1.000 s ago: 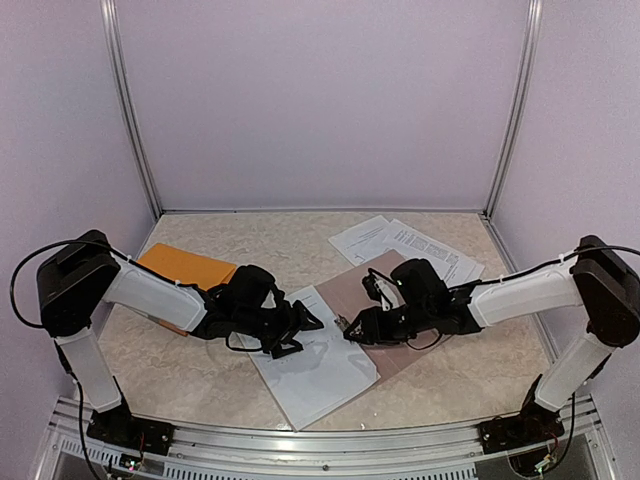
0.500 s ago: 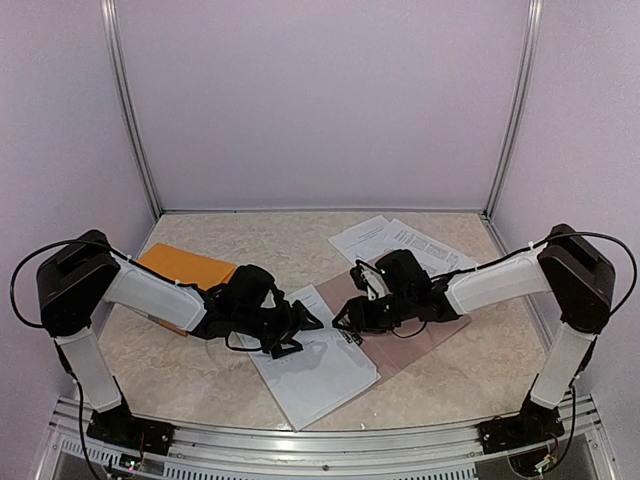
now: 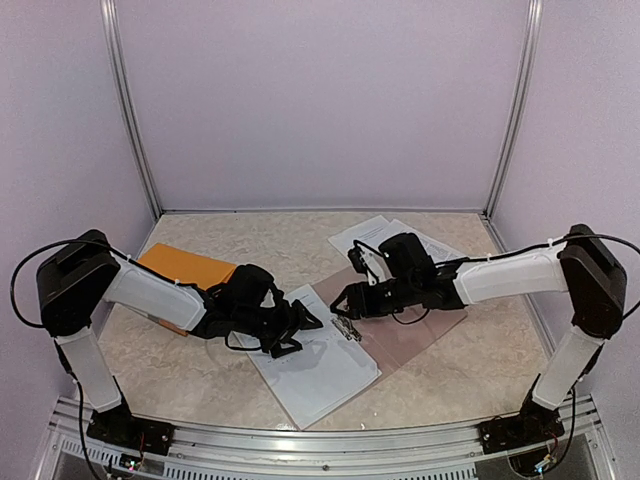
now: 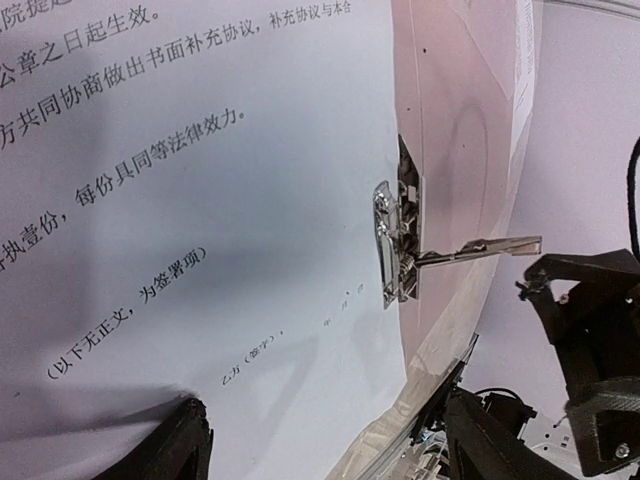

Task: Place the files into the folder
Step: Clamp the file in the folder.

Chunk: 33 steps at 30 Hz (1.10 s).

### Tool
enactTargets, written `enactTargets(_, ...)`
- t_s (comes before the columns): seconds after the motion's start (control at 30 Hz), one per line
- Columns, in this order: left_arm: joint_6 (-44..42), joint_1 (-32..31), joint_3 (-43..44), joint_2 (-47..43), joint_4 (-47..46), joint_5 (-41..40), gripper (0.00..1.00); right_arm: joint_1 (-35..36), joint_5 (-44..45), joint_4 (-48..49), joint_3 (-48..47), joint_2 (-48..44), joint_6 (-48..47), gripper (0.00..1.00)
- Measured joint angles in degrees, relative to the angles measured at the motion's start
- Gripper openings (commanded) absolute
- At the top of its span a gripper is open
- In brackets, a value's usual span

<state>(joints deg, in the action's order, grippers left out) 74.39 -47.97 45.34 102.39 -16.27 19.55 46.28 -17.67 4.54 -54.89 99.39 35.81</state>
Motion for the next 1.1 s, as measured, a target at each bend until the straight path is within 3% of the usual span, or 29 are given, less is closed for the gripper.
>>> enactTargets(0.4,-0.2,0.07,0.02,0.0,0.0,0.22,0.81,-0.09,6.99,-5.81,3.89,-9.55,-4.83,0.51)
enactTargets(0.53,-1.2,0.07,0.22,-0.17,0.04,0.42,0.92,-0.09,7.41,-6.47,6.29,-9.68,-4.81,0.51)
enactTargets(0.73,-3.39,0.13,1.33,-0.66,1.51,0.37,0.99,-0.09,7.5,-6.43,8.55,-11.26,-4.68,0.51)
enactTargets(1.1,-8.13,0.92,7.3,-2.69,3.69,1.25,0.97,-0.09,8.26,-5.81,12.39,-14.32,-4.26,0.5)
